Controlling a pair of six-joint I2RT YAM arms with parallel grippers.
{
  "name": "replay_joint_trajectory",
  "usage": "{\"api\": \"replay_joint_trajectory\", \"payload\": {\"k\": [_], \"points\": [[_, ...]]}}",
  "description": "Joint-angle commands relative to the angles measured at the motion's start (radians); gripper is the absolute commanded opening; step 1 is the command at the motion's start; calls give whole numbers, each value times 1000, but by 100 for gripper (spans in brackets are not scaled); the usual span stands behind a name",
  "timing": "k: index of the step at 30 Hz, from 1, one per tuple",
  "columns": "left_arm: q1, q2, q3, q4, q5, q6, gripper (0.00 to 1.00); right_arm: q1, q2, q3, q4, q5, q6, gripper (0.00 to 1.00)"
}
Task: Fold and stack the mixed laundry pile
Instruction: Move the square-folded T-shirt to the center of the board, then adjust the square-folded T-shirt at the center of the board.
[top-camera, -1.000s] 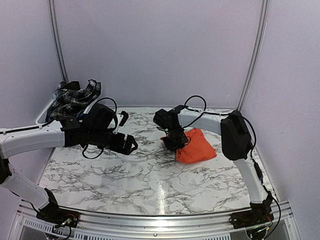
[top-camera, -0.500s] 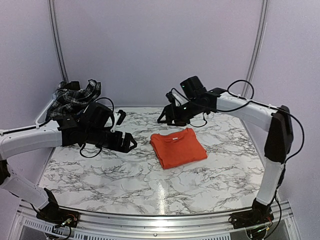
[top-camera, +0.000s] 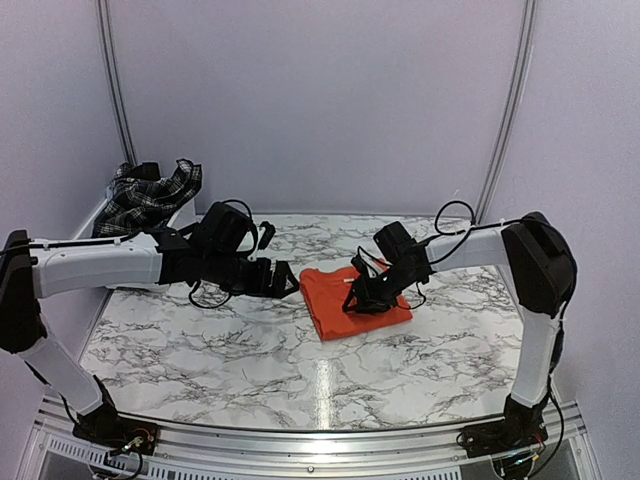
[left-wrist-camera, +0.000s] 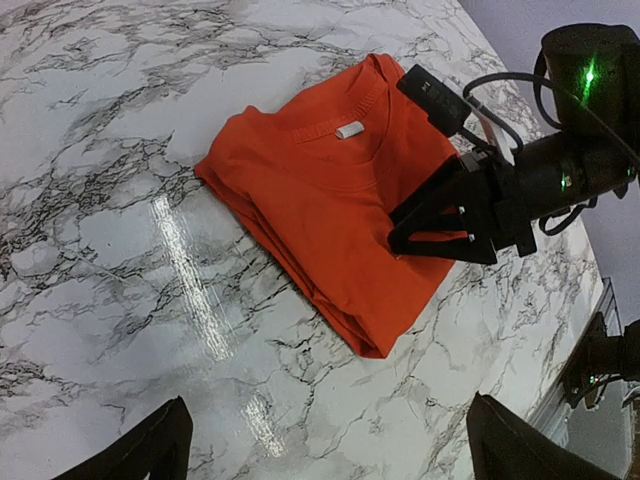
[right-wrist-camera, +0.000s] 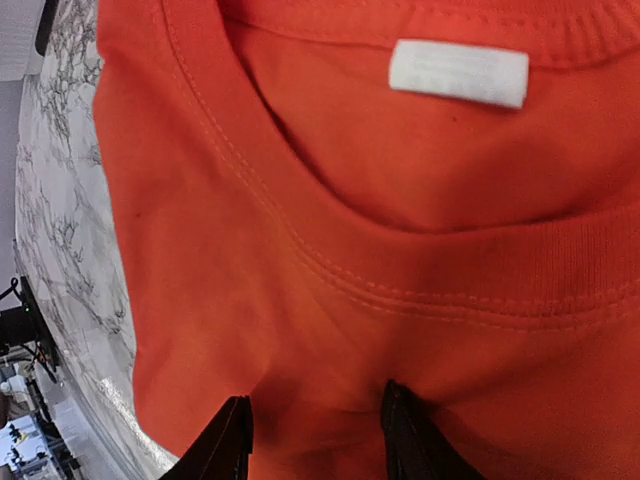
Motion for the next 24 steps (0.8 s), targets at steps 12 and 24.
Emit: {"api": "replay_joint_trajectory", "payload": {"k": [12,24], "points": [[8,40,-32,46,16,20,98,143,-374,-173,68,-34,86,49],[52,291,122,-27,92,98,62,-42,-221,14,-121,126,-175,46]]}}
